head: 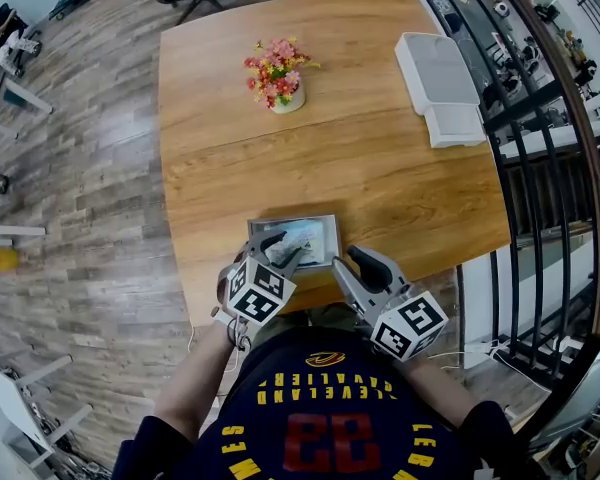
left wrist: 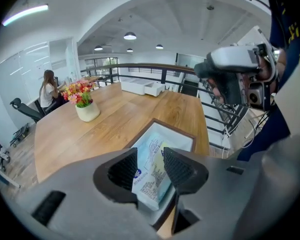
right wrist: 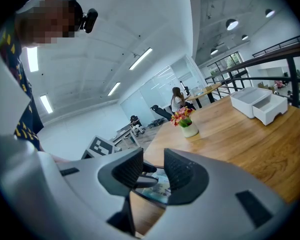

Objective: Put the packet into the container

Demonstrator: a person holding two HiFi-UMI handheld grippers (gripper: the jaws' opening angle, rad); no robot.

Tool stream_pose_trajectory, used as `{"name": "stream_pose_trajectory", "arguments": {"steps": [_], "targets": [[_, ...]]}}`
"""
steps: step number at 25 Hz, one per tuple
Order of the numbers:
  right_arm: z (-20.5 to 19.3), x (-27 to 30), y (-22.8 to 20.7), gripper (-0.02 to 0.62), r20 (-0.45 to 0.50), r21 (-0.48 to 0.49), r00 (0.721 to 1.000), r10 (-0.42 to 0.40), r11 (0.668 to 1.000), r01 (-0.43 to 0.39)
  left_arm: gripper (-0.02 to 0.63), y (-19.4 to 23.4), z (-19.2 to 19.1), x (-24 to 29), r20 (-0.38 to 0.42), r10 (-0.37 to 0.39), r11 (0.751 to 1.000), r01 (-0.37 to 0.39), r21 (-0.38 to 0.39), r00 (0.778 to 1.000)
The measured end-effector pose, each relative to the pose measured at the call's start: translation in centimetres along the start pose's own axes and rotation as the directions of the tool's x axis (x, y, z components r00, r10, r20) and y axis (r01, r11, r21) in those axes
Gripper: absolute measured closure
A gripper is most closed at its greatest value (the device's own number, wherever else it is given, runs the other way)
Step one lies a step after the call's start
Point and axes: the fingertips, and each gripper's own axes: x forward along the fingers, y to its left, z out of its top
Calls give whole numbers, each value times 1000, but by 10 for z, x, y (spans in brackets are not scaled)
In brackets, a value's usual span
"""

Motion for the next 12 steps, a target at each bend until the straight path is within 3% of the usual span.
{"name": "stream_pose_trajectory", "arguments": {"steps": [5, 12], "targets": [[4, 5, 8, 460, 2, -3, 1000, -5, 1000, 5, 437, -1, 28, -43, 146, 17, 998, -8, -58, 989], [10, 10, 17, 508, 12, -30, 1000, 4, 1000, -3, 459, -11, 67, -97, 347, 4, 991, 43, -128, 938]]}}
